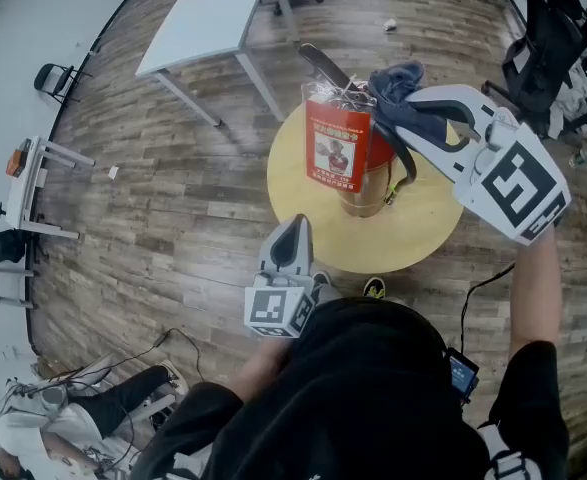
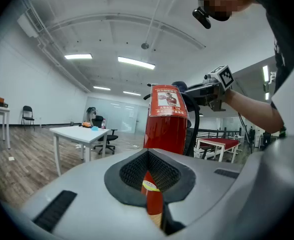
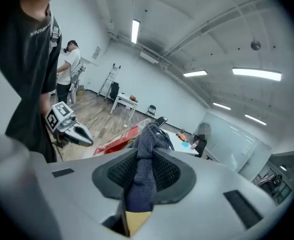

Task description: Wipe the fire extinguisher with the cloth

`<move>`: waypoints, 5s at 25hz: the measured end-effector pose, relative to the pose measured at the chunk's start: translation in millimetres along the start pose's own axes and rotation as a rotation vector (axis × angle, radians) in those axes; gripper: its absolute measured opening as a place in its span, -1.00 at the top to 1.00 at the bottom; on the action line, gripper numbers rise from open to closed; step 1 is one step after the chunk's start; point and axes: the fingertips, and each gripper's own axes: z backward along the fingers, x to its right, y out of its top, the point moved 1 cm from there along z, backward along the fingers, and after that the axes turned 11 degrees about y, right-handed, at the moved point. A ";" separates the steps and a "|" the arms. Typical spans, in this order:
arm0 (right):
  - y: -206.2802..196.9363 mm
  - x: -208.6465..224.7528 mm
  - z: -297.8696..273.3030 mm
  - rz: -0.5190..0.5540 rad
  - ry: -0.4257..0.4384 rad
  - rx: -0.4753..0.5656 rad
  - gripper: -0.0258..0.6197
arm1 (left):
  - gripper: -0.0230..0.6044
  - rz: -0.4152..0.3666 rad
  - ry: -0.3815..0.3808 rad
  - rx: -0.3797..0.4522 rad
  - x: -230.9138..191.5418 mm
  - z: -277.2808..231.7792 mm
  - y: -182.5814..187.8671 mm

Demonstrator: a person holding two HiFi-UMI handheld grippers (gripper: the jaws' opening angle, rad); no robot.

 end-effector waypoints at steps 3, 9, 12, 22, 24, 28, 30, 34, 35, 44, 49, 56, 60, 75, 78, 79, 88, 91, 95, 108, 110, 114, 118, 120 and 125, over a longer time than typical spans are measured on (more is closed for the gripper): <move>1.2 30.6 -7.5 -0.007 -0.129 0.023 0.64 | 0.87 0.005 0.004 0.006 0.9 0.0 1.3; -33.1 27.0 -18.8 -0.163 -0.062 0.062 0.64 | 0.87 0.014 0.035 0.006 -4.2 8.9 2.7; -61.3 14.9 -9.9 -0.275 -0.051 0.102 0.65 | 0.88 0.016 0.044 -0.009 -7.5 11.0 -3.4; -271.9 -112.3 -89.0 -0.865 -0.218 0.039 0.65 | 0.88 0.020 0.011 -0.037 -4.8 8.2 -12.3; -305.0 -136.2 -109.3 -0.954 -0.258 0.015 0.65 | 0.88 0.013 -0.002 -0.044 -5.8 8.4 -13.2; -350.8 -189.5 -156.6 -0.999 -0.227 -0.151 0.65 | 0.88 0.007 -0.014 -0.056 -20.1 13.2 -13.4; -350.5 -193.1 -168.4 -0.987 -0.252 -0.149 0.65 | 0.88 0.009 -0.014 -0.062 -31.8 16.9 -12.1; -333.4 -192.1 -171.6 -0.971 -0.259 -0.141 0.66 | 0.88 0.007 -0.026 -0.068 -55.7 19.9 -8.0; -326.4 -192.6 -170.0 -0.955 -0.262 -0.130 0.67 | 0.88 0.007 -0.030 -0.068 -61.5 20.2 -6.3; -233.9 -164.6 -124.3 -0.879 -0.462 0.197 0.70 | 0.88 0.017 -0.138 -0.069 -77.7 12.9 1.0; -123.9 -127.0 -89.3 -0.611 -0.527 0.304 0.75 | 0.88 0.022 -0.217 -0.045 -70.9 11.4 4.8; -106.9 -129.7 -75.6 -0.528 -0.598 0.307 0.77 | 0.88 -0.016 -0.288 -0.039 -70.9 12.1 -1.3; -43.6 -94.8 -30.5 -0.403 -0.726 0.388 0.77 | 0.88 -0.027 -0.288 -0.031 -75.2 8.9 2.0; -105.5 -107.3 -59.9 -0.501 -0.785 0.190 0.77 | 0.88 -0.033 -0.276 -0.043 -88.9 3.3 0.3; -179.1 -140.0 -92.5 -0.619 -0.694 0.019 0.77 | 0.88 -0.040 -0.277 -0.055 -88.3 2.9 -2.6; -210.9 -159.1 -106.7 -0.675 -0.640 -0.062 0.77 | 0.88 -0.040 -0.276 -0.061 -88.7 3.4 -4.7; -352.5 -232.7 -155.9 -0.946 -0.460 -0.530 0.75 | 0.88 -0.059 -0.265 -0.097 -94.0 8.6 -14.7; -343.8 -221.8 -151.0 -0.996 -0.435 -0.526 0.70 | 0.88 -0.062 -0.253 -0.088 -98.2 13.0 -10.7; -346.1 -210.2 -152.0 -1.051 -0.360 -0.501 0.07 | 0.88 -0.064 -0.226 -0.093 -107.6 11.1 -12.8; -325.2 -211.5 -182.6 -1.466 -0.391 -0.017 0.69 | 0.88 -0.050 -0.240 -0.078 -107.4 14.7 -8.9; -316.5 -210.2 -177.0 -1.516 -0.456 0.170 0.69 | 0.88 -0.050 -0.248 -0.071 -106.6 14.3 -6.8; -276.7 -190.9 -155.4 -1.444 -0.490 0.400 0.69 | 0.88 -0.050 -0.253 -0.065 -107.4 14.5 -5.3; -218.9 -163.2 -120.3 -1.255 -0.538 0.450 0.69 | 0.88 -0.041 -0.270 -0.063 -103.9 15.2 -7.9; -180.6 -146.9 -99.7 -1.146 -0.563 0.492 0.69 | 0.88 -0.037 -0.279 -0.063 -100.4 15.3 -8.1; -83.1 -109.4 -47.7 -0.881 -0.645 0.545 0.69 | 0.88 -0.033 -0.316 -0.047 -89.9 17.7 -5.2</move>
